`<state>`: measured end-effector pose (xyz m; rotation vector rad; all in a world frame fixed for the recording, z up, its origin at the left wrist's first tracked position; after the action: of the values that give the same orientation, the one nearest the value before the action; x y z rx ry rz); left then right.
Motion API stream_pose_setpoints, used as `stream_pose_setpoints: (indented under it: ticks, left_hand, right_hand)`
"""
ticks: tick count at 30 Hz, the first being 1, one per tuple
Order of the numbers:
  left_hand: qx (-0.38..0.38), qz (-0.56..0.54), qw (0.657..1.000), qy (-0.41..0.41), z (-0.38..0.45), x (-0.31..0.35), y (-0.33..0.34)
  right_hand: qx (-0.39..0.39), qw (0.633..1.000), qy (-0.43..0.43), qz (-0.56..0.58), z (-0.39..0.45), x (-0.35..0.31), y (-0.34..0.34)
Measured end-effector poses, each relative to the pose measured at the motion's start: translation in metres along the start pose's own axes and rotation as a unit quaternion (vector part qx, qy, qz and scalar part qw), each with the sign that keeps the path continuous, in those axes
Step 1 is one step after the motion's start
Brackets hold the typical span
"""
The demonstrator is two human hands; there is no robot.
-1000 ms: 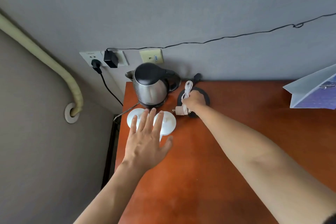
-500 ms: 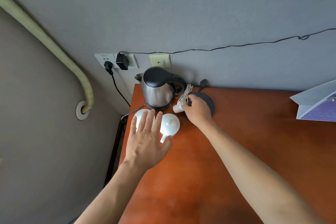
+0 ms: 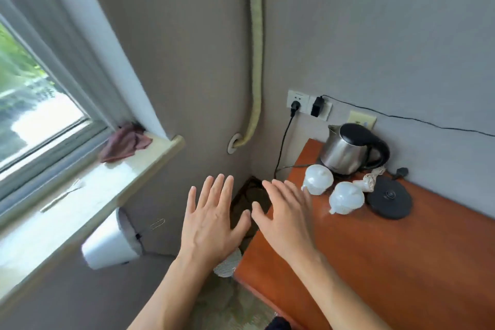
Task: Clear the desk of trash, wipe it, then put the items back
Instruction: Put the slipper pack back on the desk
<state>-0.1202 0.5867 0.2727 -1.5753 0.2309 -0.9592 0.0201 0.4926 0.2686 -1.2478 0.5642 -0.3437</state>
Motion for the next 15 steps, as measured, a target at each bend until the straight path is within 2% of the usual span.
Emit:
stream_pose_setpoints:
  ticks: [3, 7, 15]
  left_hand:
    - [0.044, 0.004, 0.997, -0.068, -0.052, -0.06, -0.05]
    - [0.104, 0.027, 0.98, -0.165, -0.13, -0.142, -0.113]
    - [0.201, 0.049, 0.91, -0.359, -0.314, -0.247, -0.188]
  right_hand:
    - [0.006, 0.997, -0.07, 0.023, -0.019, -0.09, 0.0]
    - [-0.025, 0.98, -0.195, 0.023, -0.051, -0.204, 0.002]
    - [-0.072, 0.896, -0.43, 0.084, -0.15, -0.401, 0.009]
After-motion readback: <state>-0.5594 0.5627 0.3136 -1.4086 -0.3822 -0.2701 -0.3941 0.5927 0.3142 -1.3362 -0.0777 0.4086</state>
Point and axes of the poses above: each hand's wrist, its own z-axis towards the middle knuckle, its own y-axis out of the palm, x = y × z, the point moved 4 cm from there along z, towards the middle knuckle, and after that the axes turned 13 degrees about -z, right-handed, at the moved point
